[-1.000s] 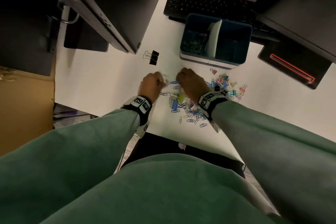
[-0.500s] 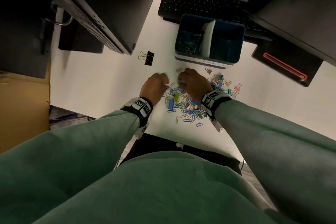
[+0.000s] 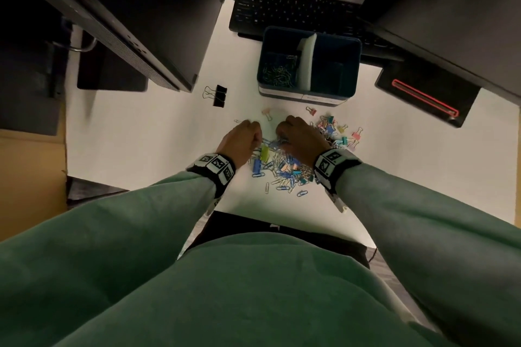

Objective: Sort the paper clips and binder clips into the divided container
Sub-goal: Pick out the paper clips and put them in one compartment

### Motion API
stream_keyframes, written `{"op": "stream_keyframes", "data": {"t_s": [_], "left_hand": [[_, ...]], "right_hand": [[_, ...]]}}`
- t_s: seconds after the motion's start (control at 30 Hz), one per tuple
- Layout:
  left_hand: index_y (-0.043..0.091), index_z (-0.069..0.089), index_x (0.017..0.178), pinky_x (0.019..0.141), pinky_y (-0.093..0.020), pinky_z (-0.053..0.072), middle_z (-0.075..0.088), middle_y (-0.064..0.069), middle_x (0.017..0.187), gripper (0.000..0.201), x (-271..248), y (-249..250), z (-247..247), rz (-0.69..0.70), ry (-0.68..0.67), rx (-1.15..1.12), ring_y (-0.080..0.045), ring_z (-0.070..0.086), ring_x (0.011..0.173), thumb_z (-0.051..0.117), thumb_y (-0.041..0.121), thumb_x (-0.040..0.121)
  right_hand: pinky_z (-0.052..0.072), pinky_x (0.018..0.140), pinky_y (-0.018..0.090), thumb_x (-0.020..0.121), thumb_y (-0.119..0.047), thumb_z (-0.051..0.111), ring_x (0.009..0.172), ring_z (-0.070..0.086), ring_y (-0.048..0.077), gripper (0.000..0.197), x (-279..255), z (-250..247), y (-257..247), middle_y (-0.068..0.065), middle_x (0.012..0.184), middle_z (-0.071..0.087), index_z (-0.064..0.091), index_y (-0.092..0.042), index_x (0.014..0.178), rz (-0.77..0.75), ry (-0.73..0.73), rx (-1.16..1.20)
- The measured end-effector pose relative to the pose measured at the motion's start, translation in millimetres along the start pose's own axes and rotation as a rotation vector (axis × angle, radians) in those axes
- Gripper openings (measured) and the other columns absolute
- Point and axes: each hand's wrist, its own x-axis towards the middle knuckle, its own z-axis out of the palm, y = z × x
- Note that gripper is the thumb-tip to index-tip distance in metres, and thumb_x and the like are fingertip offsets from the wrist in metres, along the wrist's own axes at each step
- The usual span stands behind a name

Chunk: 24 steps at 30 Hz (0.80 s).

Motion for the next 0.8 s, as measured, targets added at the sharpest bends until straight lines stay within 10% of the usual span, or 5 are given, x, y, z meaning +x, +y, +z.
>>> {"op": "stream_keyframes", "data": {"t_s": [0.23,0.4,0.57,0.8], "left_hand": [[0.013,0.061,0.095,0.074,-0.035,0.050,0.060,-0.014,0.097,0.010,2,-35,-31,-0.169,0.295,-0.037,-0.029,0.059,0.083,0.057,0.006,0.088],[0.012,0.064,0.113,0.086,-0.040,0.046,0.059,-0.015,0.108,0.032,-2,-20,-24,-0.031,0.191,0.181,-0.033,0.056,0.096,0.070,0.019,0.082],[0.011,0.057,0.099,0.077,-0.036,0.043,0.055,-0.009,0.095,0.041,-12,16,-2,0.050,0.080,0.196,-0.026,0.051,0.084,0.069,0.044,0.079],[0.016,0.057,0.101,0.083,-0.036,0.044,0.057,-0.005,0.098,0.025,-15,24,5,0.078,-0.070,0.258,-0.022,0.055,0.090,0.067,0.032,0.084]], "right_hand": [[0.053,0.081,0.035,0.089,-0.017,0.063,0.087,0.062,0.020,0.011,-4,1,14,0.005,0.096,0.066,0.068,-0.011,0.097,0.195,0.047,0.351],[0.056,0.084,0.034,0.086,-0.013,0.067,0.078,0.065,0.012,0.008,-18,-14,19,-0.002,0.084,0.070,0.071,-0.012,0.093,0.266,0.147,0.531],[0.057,0.072,0.025,0.087,-0.021,0.069,0.073,0.066,0.013,0.012,-24,-57,11,0.000,0.086,0.072,0.070,-0.012,0.095,0.248,0.309,0.760],[0.056,0.072,0.020,0.087,-0.015,0.069,0.075,0.062,0.008,0.011,39,-107,-1,-0.001,0.087,0.069,0.069,-0.010,0.097,0.257,0.543,0.694]]}}
